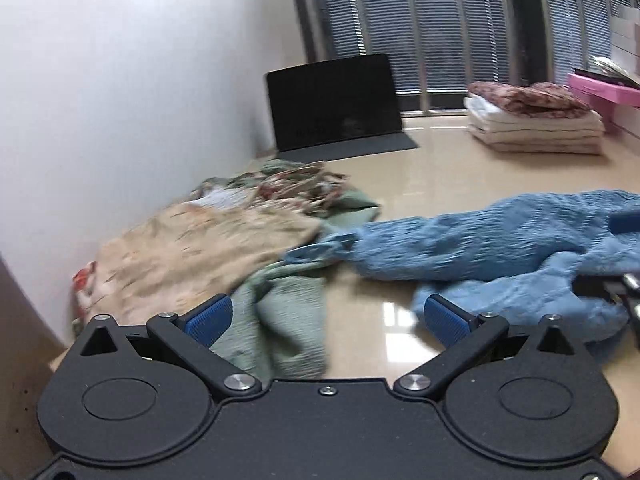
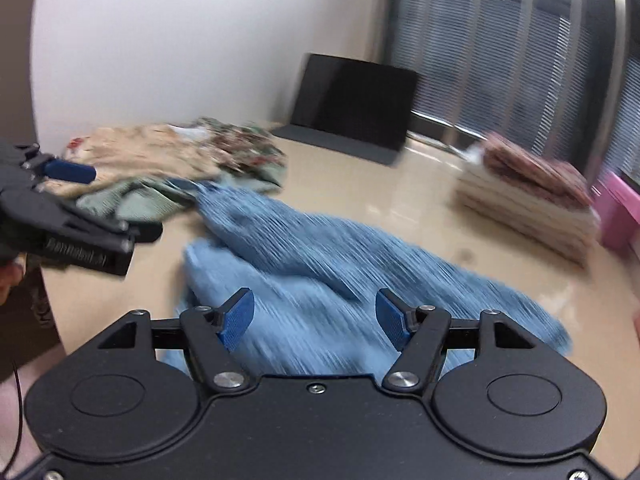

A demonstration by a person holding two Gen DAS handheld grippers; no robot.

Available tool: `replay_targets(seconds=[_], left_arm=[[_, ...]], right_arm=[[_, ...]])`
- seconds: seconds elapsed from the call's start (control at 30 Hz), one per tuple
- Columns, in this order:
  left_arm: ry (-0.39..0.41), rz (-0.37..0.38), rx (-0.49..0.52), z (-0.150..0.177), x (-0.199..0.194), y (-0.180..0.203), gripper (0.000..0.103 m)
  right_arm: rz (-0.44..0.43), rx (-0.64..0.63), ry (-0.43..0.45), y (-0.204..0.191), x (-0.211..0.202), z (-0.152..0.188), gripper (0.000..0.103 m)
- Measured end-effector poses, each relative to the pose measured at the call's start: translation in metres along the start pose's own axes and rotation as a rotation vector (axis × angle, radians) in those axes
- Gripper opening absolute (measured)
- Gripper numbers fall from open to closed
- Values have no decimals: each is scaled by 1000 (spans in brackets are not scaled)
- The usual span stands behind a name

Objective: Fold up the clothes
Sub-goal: 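Drag the blue knit garment onto the open countertop with the right gripper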

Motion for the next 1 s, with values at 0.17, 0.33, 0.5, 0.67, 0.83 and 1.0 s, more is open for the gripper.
replay_targets(seconds=[0.17,0.33,0.5,0.67,0.83,1.0], left_arm=[[29,-34,-21,-1,-2,-32,103],[38,-35,-57,-3,-5,-59,103],[46,-31,-70,-4,-10,-76,103],[52,8,-80,-16,-8,-64,103],[96,107,-112,-48,-16,-33,103],[183,190,-162,-87,-38,-5,103]], right_arm=[[-111,-88,-1,-18,59,-53,69],[-149,-183,-122,-39,125,-84,66],[-170,-83,-216,-18,141,-94,10],[-52,71,-105,55,116,-130,7],[74,213,180,140,29,-202,7],[138,181,455,166,-92,-223,7]])
Point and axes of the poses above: each gripper's, at about its wrist camera, not at the fingertips, and x roughly the way its jaws point, y to its right, z to its underside, the point moved 3 cm from there along x, roughly the way its jaws point, and after that the axes turned 14 degrees about -x, right-handed, at the moved point
